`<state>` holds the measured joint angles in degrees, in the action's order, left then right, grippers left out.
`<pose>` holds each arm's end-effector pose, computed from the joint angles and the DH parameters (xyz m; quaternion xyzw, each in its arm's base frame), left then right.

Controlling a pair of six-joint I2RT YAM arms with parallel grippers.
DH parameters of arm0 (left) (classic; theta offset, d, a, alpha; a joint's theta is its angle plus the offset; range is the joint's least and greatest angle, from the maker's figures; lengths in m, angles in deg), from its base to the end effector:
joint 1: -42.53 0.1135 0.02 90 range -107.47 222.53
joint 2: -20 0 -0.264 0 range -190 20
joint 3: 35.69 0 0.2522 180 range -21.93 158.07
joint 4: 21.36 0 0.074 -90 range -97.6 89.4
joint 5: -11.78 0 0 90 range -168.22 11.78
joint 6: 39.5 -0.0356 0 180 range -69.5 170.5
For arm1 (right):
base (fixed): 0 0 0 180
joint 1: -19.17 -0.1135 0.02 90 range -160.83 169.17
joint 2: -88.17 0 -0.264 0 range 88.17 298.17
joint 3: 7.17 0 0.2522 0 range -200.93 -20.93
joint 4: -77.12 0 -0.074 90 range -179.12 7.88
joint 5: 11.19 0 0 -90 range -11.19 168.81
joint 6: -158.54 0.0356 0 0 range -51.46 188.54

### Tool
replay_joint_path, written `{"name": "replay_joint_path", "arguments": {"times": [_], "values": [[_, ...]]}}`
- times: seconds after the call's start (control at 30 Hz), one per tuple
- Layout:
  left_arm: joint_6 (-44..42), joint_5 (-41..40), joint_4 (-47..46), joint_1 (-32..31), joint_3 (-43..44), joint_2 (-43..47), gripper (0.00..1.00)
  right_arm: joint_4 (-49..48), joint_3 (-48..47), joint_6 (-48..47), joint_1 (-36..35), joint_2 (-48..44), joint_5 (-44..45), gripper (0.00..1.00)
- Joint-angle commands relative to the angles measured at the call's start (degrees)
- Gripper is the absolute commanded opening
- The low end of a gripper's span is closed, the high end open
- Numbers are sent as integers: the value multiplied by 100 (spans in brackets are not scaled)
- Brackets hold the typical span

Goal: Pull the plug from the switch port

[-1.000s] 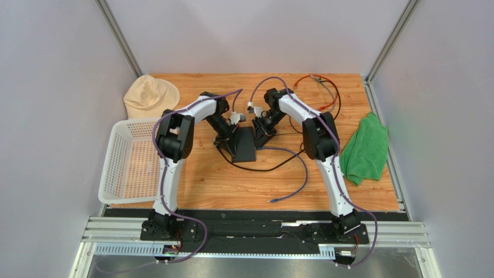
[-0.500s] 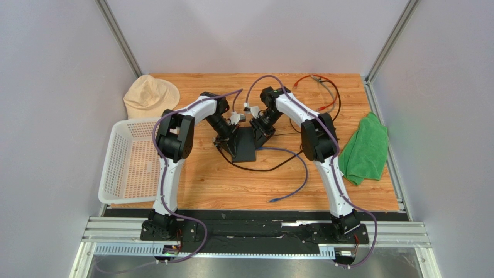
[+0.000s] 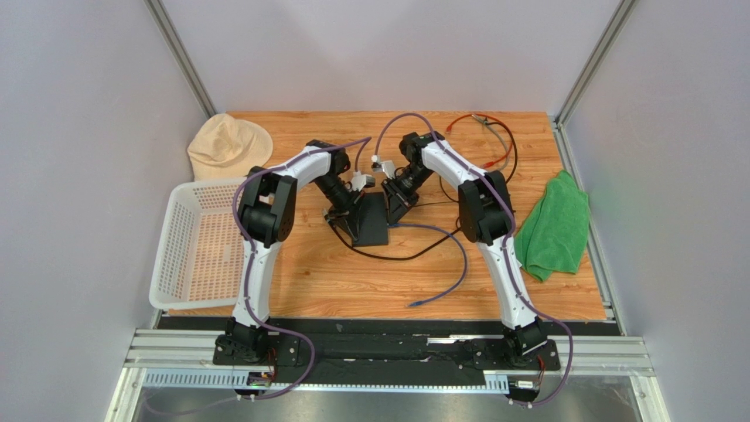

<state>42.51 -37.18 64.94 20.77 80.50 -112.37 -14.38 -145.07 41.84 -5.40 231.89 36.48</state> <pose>0.3799 -0.1768 0.1398 -0.2022 -0.9096 0.3337 0.1428 0.4231 0.2198 0.1441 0.3909 -0.8460 -0.3614 0.0284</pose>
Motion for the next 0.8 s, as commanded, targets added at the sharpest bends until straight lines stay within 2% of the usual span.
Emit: {"name": "replay_joint_path", "arguments": {"times": [0.0,0.3,0.33,0.37,0.4,0.43,0.47,0.57,0.77], "values": [[-300,-913,-547,-48,-92,-262,6,1192,-67,-1267,515,130,-433,0],[-309,-913,-530,-48,-83,-271,6,1271,-410,-1549,586,323,-329,0],[-309,-913,-530,-48,-83,-271,6,1271,-401,-1523,586,297,-338,3],[-309,-905,-530,-48,-92,-271,6,1280,-392,-1496,586,288,-381,13],[-317,-913,-538,-48,-92,-262,6,1315,-392,-1514,586,271,-451,26],[-309,-922,-538,-48,-92,-262,6,1350,-349,-1566,586,210,-539,45],[-309,-913,-538,-48,-92,-262,6,1376,-305,-1627,577,183,-749,50],[-308,-922,-538,-48,-83,-271,7,1394,-313,-1611,568,200,-1128,57],[-317,-913,-547,-48,-101,-262,7,1394,-506,-1426,402,516,-1155,57]]}}
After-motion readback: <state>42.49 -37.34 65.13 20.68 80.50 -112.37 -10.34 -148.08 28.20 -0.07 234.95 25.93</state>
